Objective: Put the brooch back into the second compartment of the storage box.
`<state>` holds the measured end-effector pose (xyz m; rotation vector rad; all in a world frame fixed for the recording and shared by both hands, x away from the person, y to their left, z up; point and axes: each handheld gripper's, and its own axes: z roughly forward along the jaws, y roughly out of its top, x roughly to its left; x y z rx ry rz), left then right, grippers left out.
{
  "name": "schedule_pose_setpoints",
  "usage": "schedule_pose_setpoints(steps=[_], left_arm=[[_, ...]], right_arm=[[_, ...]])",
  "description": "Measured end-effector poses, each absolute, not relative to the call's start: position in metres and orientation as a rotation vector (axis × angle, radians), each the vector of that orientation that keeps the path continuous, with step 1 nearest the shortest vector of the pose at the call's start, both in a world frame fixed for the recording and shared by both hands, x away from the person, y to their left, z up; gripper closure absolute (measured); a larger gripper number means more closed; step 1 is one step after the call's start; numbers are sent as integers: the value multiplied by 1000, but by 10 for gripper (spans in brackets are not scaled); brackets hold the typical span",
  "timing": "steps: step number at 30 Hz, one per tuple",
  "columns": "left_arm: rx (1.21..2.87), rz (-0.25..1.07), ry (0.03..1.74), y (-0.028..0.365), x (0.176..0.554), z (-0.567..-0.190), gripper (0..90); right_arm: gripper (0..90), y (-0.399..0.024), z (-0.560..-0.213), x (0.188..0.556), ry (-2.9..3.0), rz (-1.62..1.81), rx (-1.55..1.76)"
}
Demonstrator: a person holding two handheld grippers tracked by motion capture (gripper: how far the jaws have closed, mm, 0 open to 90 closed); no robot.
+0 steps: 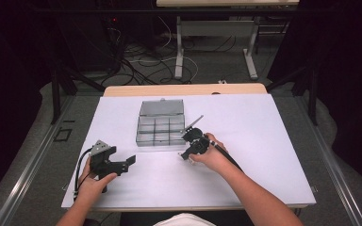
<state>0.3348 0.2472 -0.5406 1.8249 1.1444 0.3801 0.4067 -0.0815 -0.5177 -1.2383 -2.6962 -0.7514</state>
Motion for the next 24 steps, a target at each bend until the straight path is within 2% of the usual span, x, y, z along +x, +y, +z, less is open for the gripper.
schedule_pose_setpoints(steps=[1,2,4,5,7,20,22,24], left_arm=[[1825,380,1145,247,335,-541,29],[1826,381,1145,247,335,-541,29],[1826,382,1145,247,335,-541,29],[1826,382,1146,247,335,-541,29],[1826,382,1146,247,335,-541,29],[1824,381,1146,248,335,-541,29],[1824,382,1147,248,335,-541,29],[1823,383,1146,248,335,-541,29]], right_arm=[[807,-80,-523,406,-2684,-885,-1248],[808,-82,-518,407,-2699,-791,-1231],[808,-81,-520,407,-2694,-886,-1249],[808,-84,-513,409,-2712,-770,-1212],[808,-85,-510,410,-2715,-762,-1212],[808,-87,-502,414,-2701,-806,-1226],[808,-85,-506,413,-2667,-942,-1269],[808,-88,-499,415,-2695,-837,-1236]])
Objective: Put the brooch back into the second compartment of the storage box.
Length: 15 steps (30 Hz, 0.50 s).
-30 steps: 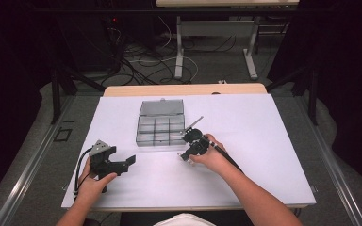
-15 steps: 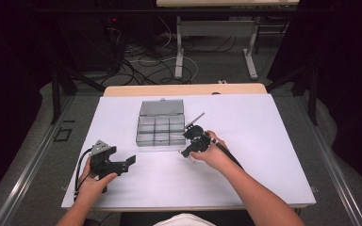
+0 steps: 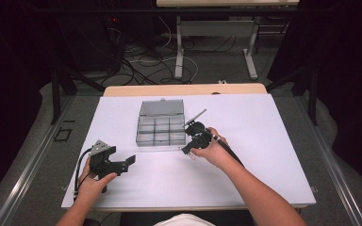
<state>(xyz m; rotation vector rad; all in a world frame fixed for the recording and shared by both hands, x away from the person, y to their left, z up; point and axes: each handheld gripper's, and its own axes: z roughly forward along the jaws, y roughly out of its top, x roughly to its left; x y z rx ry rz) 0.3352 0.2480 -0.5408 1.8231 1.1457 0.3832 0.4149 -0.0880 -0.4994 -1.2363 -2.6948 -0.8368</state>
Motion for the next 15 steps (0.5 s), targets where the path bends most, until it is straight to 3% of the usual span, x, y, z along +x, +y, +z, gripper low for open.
schedule_pose_setpoints(steps=[15], left_arm=[[1821,384,1143,249,336,-540,29]], right_arm=[[809,-86,-480,422,-2700,-851,-1242]])
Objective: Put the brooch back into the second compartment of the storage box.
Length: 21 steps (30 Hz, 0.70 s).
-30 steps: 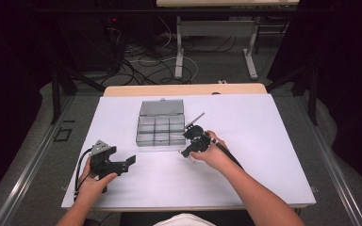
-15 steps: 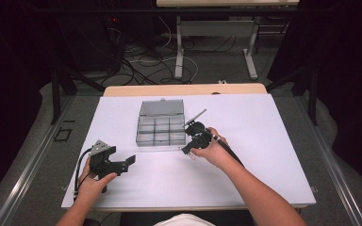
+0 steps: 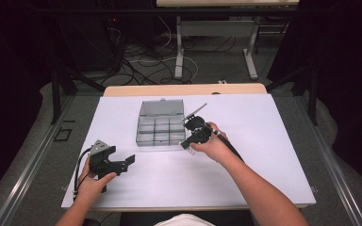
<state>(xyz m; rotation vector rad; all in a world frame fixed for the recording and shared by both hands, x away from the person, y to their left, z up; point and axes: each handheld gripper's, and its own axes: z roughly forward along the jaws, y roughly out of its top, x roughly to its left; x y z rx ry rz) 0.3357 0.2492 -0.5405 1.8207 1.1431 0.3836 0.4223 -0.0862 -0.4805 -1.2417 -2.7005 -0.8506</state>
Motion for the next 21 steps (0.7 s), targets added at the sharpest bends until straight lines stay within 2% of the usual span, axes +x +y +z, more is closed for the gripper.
schedule_pose_setpoints(steps=[21], left_arm=[[1810,385,1145,251,335,-539,32]], right_arm=[[809,-70,-459,443,-2728,-936,-1230]])
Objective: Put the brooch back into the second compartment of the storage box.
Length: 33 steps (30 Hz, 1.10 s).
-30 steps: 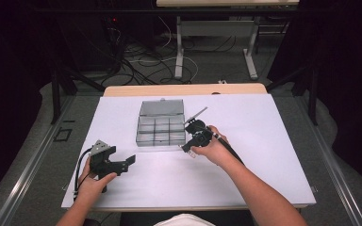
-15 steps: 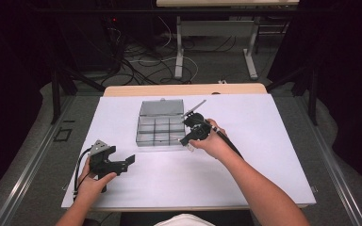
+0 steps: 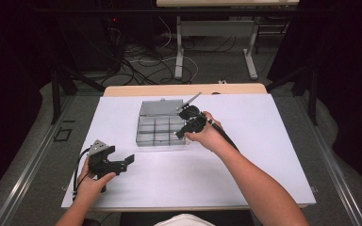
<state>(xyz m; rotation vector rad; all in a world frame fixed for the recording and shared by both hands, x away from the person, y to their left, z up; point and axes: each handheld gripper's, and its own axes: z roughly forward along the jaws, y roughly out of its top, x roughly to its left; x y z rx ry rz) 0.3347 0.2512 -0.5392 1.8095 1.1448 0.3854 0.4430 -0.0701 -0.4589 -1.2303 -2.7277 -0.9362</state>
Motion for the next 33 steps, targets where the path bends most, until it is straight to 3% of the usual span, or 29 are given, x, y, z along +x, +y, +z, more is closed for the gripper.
schedule_pose_setpoints(steps=[33], left_arm=[[1801,383,1156,252,334,-540,35]], right_arm=[[809,-43,-462,482,-2715,-1013,-1269]])
